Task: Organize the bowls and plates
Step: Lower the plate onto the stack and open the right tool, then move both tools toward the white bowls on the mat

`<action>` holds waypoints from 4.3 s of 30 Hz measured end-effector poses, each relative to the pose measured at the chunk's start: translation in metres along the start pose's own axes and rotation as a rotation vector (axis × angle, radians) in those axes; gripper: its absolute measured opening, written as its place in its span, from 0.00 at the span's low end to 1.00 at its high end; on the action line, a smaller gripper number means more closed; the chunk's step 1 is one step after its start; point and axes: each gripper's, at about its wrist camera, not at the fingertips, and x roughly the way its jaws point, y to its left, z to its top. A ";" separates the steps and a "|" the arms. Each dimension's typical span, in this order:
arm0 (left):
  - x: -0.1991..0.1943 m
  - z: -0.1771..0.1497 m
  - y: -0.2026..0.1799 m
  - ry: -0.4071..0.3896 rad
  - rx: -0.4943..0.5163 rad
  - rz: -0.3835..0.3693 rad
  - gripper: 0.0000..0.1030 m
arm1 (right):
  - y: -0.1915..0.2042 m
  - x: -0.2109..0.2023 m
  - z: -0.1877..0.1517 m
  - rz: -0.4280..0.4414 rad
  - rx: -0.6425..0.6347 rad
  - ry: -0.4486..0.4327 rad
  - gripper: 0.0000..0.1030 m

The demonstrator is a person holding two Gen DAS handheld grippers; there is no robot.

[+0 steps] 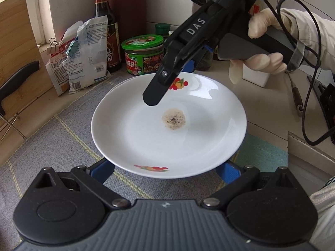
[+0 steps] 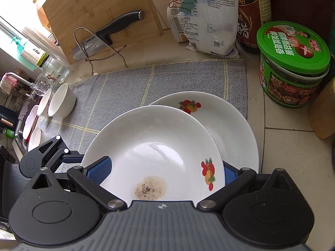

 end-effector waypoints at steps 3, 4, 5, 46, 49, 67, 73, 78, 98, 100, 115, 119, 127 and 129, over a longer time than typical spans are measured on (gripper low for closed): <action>0.005 0.002 0.002 0.003 0.006 -0.007 0.99 | -0.003 0.000 -0.001 -0.008 0.007 0.000 1.00; 0.007 0.003 0.002 0.005 0.006 -0.009 0.99 | -0.005 0.000 -0.002 -0.010 0.012 0.000 1.00; 0.009 0.004 0.004 0.007 0.003 -0.014 0.99 | -0.006 0.000 -0.002 -0.012 0.015 0.000 1.00; 0.024 0.008 0.015 -0.010 0.053 -0.019 0.99 | -0.003 -0.021 -0.031 -0.130 0.084 -0.023 1.00; 0.025 0.008 0.015 -0.010 0.052 -0.015 0.99 | 0.002 -0.020 -0.033 -0.150 0.075 -0.022 1.00; 0.023 0.007 0.013 -0.023 0.082 -0.011 0.99 | 0.021 -0.010 -0.039 -0.304 0.049 0.028 1.00; 0.024 0.007 0.013 -0.031 0.082 -0.017 0.99 | 0.022 -0.009 -0.040 -0.331 0.049 0.025 1.00; 0.021 0.010 0.016 -0.073 0.055 -0.007 0.99 | 0.018 -0.006 -0.042 -0.341 0.064 0.021 1.00; -0.041 0.013 0.003 -0.277 -0.124 0.248 0.99 | 0.054 -0.046 -0.056 -0.477 -0.100 -0.305 1.00; -0.045 0.007 -0.001 -0.275 -0.135 0.300 0.99 | 0.059 -0.046 -0.063 -0.470 -0.075 -0.336 1.00; -0.146 -0.106 0.025 -0.247 -0.249 0.422 0.99 | 0.176 0.004 -0.125 -0.481 -0.040 -0.443 1.00; -0.184 -0.150 0.041 -0.234 -0.276 0.450 0.99 | 0.228 0.032 -0.134 -0.445 -0.109 -0.416 1.00; -0.238 -0.226 0.069 -0.186 -0.331 0.538 0.99 | 0.312 0.088 -0.137 -0.343 -0.250 -0.375 1.00; -0.248 -0.240 0.077 -0.179 -0.351 0.561 0.99 | 0.333 0.103 -0.138 -0.327 -0.296 -0.364 1.00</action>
